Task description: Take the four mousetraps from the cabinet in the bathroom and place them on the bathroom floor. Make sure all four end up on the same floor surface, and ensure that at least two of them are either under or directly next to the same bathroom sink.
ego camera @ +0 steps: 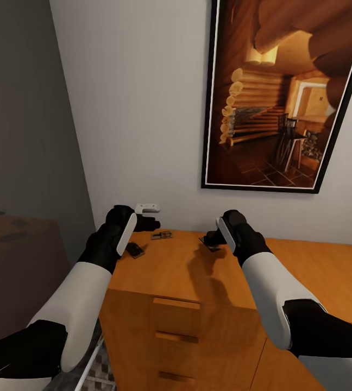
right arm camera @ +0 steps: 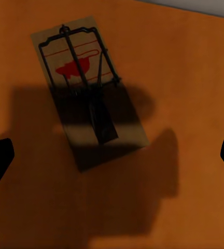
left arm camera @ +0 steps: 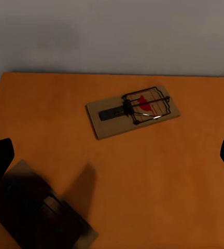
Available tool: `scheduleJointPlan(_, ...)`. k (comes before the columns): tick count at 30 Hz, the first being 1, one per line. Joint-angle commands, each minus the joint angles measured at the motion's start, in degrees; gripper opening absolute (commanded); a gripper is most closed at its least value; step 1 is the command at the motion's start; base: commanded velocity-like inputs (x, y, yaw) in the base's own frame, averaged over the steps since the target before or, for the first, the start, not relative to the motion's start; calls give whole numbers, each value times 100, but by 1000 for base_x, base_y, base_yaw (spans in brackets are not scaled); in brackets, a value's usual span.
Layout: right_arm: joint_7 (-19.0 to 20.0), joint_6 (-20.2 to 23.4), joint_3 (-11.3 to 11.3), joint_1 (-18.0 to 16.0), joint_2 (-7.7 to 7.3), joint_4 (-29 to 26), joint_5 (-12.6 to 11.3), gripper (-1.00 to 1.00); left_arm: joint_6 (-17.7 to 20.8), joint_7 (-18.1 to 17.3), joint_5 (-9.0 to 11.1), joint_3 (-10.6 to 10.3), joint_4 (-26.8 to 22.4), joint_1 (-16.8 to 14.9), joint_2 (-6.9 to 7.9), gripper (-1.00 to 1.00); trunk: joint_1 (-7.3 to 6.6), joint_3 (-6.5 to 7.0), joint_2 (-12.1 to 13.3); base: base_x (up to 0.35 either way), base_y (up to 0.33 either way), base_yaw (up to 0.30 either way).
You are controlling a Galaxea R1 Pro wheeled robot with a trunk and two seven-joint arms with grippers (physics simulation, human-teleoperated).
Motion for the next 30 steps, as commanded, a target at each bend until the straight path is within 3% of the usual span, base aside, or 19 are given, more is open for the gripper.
scheduleJointPlan(1, -8, 23, -7, -4, 3, -4, 13, 100, 22, 43, 54, -7, -5, -4, 1, 100, 0, -7, -4, 0, 0, 0)
scheduleJointPlan(13, -6, 23, -35, -194, -129, 38, -17, 100, 22, 43, 56, -7, 1, -4, 1, 100, 0, -7, -4, 0, 0, 0)
scheduleJointPlan(30, -9, 23, -50, -521, -154, 104, -29, 100, 22, 43, 63, -7, 1, -4, 2, 100, 0, -7, -4, 0, 0, 0)
